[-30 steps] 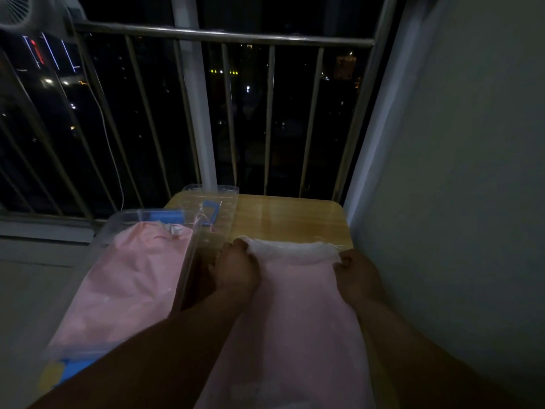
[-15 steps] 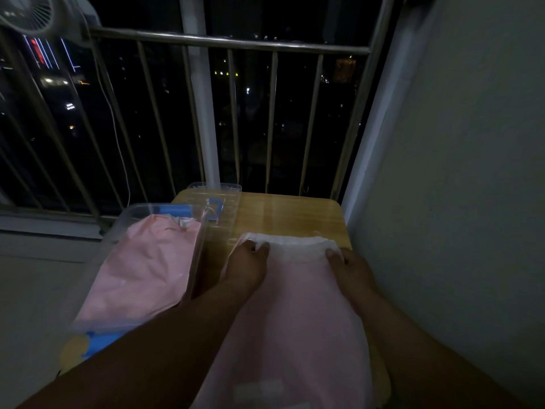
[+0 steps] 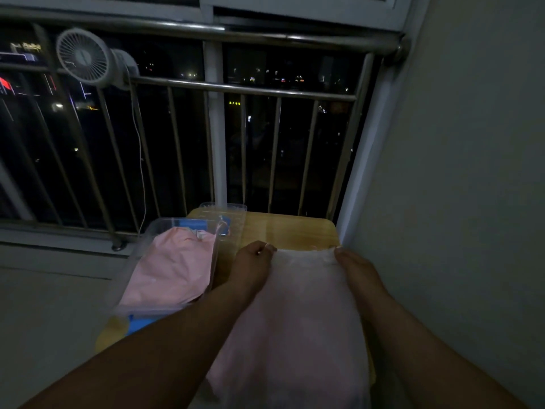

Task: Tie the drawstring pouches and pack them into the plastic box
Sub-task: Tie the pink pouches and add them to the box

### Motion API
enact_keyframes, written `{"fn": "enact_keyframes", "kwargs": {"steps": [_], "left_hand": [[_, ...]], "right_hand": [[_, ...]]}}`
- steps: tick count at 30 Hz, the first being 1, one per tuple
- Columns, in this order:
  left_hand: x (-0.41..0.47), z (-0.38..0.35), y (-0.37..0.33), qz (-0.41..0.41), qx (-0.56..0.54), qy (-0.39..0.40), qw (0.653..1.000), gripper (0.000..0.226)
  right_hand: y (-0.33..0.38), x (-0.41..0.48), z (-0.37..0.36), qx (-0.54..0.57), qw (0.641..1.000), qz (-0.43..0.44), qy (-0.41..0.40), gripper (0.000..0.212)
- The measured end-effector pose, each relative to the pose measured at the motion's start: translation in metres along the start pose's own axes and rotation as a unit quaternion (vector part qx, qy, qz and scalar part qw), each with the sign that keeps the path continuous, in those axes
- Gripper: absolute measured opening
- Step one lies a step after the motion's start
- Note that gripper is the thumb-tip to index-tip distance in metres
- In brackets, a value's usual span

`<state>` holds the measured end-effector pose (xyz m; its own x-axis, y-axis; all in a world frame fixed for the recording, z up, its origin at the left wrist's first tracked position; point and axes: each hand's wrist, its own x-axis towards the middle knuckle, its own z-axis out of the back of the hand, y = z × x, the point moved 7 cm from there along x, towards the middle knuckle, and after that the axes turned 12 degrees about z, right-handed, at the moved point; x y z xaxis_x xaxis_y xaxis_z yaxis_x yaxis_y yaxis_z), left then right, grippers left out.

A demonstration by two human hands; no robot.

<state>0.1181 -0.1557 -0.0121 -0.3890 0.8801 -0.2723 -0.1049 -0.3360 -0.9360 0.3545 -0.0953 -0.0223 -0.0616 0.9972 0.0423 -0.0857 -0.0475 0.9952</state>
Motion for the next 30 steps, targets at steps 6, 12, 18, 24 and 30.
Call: {"fn": "enact_keyframes", "kwargs": {"steps": [6,12,18,24,30], "left_hand": [[-0.045,0.014,-0.012,-0.007,-0.051,0.025,0.998,0.031],[-0.073,0.04,0.007,0.12,-0.318,0.071,0.938,0.024],[-0.085,0.064,0.007,0.159,-0.43,0.108,0.882,0.027],[-0.095,0.089,0.007,0.15,-0.469,0.044,0.869,0.03],[-0.108,0.092,0.011,0.128,-0.327,-0.005,0.936,0.029]], "right_hand": [[0.033,-0.035,0.009,0.003,1.0,0.009,-0.007,0.021],[0.018,-0.063,0.002,0.24,0.962,-0.129,0.003,0.022],[0.042,-0.076,-0.013,0.354,0.922,-0.154,0.006,0.017],[0.045,-0.081,-0.022,0.406,0.896,-0.159,-0.089,0.031],[0.028,-0.084,-0.021,0.385,0.902,-0.159,-0.119,0.034]]}}
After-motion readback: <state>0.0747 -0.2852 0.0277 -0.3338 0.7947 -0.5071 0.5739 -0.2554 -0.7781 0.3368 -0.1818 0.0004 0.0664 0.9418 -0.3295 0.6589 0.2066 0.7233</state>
